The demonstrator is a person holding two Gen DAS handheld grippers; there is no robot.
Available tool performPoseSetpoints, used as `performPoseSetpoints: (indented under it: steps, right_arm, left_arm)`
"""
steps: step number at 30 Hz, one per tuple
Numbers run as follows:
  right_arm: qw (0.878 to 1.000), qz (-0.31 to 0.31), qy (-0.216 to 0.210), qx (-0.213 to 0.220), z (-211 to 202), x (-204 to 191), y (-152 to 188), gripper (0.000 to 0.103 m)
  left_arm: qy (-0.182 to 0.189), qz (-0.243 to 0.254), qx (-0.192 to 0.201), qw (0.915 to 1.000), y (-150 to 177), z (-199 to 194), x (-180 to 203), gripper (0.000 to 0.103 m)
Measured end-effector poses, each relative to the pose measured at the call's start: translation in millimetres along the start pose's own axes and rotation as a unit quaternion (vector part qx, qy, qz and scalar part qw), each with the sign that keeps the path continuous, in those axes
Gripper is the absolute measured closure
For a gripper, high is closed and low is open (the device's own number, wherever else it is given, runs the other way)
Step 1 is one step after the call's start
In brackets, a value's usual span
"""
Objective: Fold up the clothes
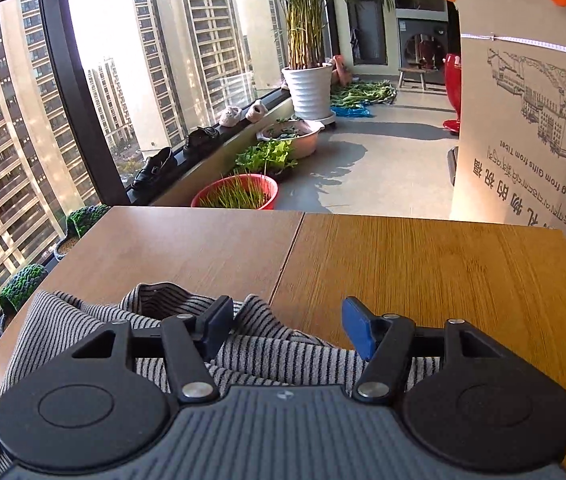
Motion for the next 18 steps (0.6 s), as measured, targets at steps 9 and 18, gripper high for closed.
performPoseSetpoints:
  steps: [9,18]
  right_arm:
    - [1.000,0.021,-0.013,-0.015,-10.4,10.1,9.7,0.079]
    - [0.998,0.041,0.045,-0.031,-17.5,8.8,5.3,0.067]
  left_arm:
    - [0.004,0.003,0.000,1.0000,5.1,-13.1,9.0,0.000]
    - [0.003,0.008,0.002,1.0000,40.4,-61.2,62.6,0.000]
Point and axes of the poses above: each gripper's, at about its wrist camera, not at the fingertips, and z roughly the way its jaws point, x to its right, y to its underside, the point moved 5 cm from there along z, roughly the way its jaws point, and after that the axes turned 7 degrees about -x, right-handed, at the moved point
